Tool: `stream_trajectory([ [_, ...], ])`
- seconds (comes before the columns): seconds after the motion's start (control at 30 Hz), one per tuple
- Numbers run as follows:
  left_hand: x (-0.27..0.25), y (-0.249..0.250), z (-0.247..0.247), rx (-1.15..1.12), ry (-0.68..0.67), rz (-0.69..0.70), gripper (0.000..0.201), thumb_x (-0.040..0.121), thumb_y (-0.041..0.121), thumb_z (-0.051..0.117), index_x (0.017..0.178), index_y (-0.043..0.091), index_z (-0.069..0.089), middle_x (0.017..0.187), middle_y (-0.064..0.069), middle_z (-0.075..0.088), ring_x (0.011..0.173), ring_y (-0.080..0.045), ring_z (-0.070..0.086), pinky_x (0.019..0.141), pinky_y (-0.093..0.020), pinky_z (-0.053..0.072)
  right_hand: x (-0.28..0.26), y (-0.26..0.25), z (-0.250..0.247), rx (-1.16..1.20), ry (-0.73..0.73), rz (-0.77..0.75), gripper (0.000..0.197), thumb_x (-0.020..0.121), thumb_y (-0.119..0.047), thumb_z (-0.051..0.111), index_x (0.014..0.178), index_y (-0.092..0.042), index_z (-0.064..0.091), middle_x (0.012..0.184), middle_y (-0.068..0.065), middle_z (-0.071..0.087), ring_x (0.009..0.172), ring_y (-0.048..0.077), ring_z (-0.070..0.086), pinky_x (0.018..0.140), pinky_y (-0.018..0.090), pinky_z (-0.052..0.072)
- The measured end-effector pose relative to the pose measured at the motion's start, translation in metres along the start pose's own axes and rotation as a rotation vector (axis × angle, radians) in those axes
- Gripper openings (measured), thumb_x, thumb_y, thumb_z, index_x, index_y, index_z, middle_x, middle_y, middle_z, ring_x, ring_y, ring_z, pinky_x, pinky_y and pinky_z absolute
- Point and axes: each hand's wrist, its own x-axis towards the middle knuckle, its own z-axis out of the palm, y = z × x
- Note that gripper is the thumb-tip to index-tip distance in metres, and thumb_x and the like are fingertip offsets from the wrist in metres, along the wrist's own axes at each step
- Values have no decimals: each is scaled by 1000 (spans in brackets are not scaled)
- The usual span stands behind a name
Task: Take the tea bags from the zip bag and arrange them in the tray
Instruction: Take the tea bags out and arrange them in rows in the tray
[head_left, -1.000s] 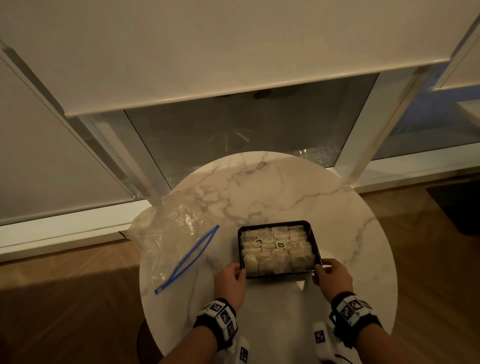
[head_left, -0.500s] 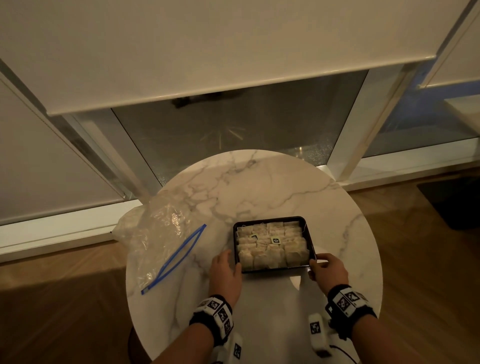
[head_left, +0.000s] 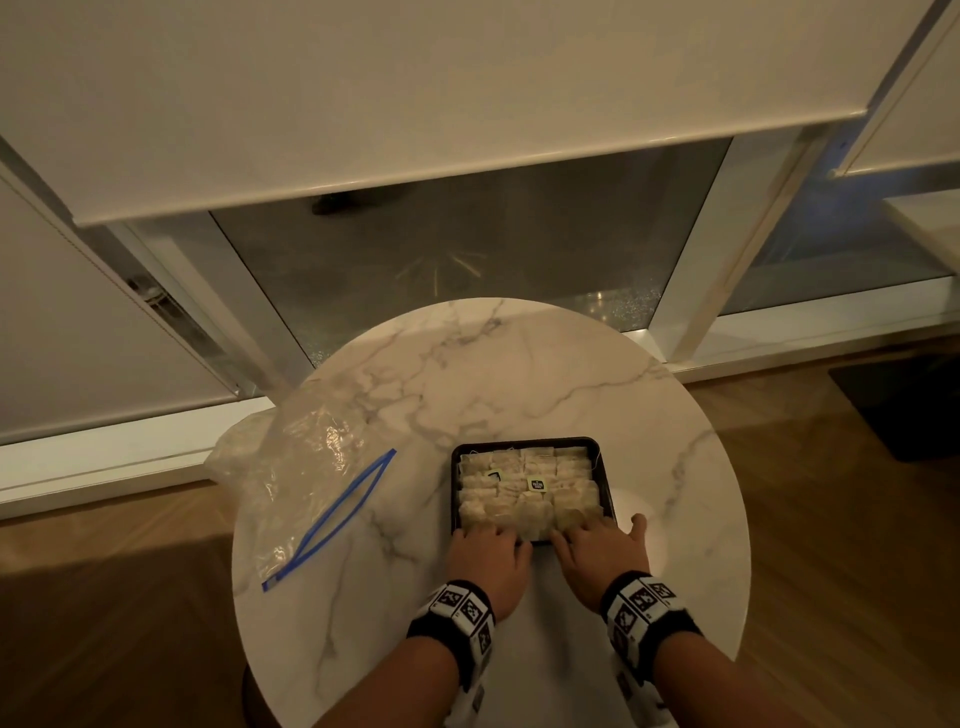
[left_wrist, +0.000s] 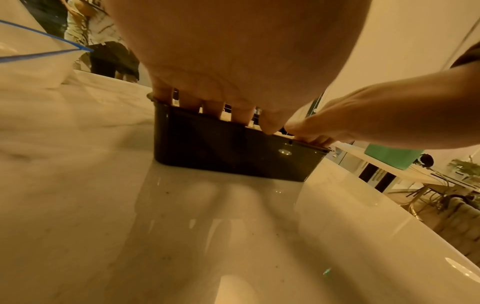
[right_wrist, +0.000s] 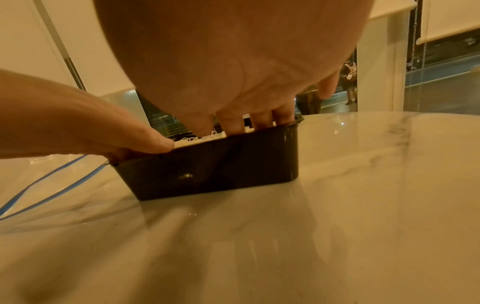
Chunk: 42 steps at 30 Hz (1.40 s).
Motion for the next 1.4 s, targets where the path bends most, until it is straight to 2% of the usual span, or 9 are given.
stream_trajectory([
  [0.3,2,5,-2,-36,-22,-19,46,102,45,29,114,21,67,120,-5,63,111,-26,58,94,-38,42,2,3,5,3,-36,14,53,99,-51,14,113,-33,62,120,-6,62,116,16,54,107,61,10],
  [0.5,2,6,1,-39,-38,-15,47,102,45,27,118,23,65,124,-3,60,113,-25,57,95,-40,43,4,5,11,19,-43,17,53,97,-53,13,116,-36,60,123,-7,60,117,16,53,106,60,12],
  [0.63,2,6,2,-40,-39,-32,46,102,45,27,121,22,63,128,-4,57,116,-26,55,97,-41,43,2,1,7,29,18,41,52,98,-52,19,108,-31,65,121,-4,60,118,17,51,107,57,13],
  [0.77,1,8,-1,-112,23,-30,41,101,44,32,124,22,57,129,-4,55,116,-26,53,98,-41,44,1,-10,3,30,142,-60,35,95,-42,33,106,-28,64,113,-5,63,111,19,56,100,50,22],
  [0.87,2,8,-11,-176,161,-35,31,101,40,37,118,24,58,121,1,55,112,-20,53,98,-35,43,8,-21,2,84,197,-155,26,92,-34,43,103,-27,65,109,-4,64,107,21,58,96,45,29],
  [0.93,5,5,-20,-167,214,-55,30,97,34,43,124,24,55,128,1,50,119,-20,49,103,-34,41,16,-25,-3,123,206,-161,27,91,-31,49,114,-26,61,118,-3,60,114,21,53,99,43,33],
  [1.07,12,-8,-25,-87,147,-104,57,91,32,49,146,24,38,154,-2,33,142,-22,31,119,-40,26,36,-28,-15,183,200,-168,52,87,-26,59,137,-20,46,139,4,46,127,25,42,104,40,40],
  [1.2,19,-15,-20,3,9,-95,68,97,36,42,158,23,16,167,-3,6,154,-22,0,123,-52,8,51,-28,-20,86,101,-179,78,88,-32,63,152,-26,20,160,3,18,148,27,14,117,48,25],
  [1.4,30,-10,-15,80,-67,-74,67,101,43,25,159,25,-5,167,-2,-12,153,-22,-16,121,-57,-8,64,-25,-20,-37,-35,-228,91,86,-51,62,154,-34,4,164,1,-5,150,28,-4,118,58,10],
])
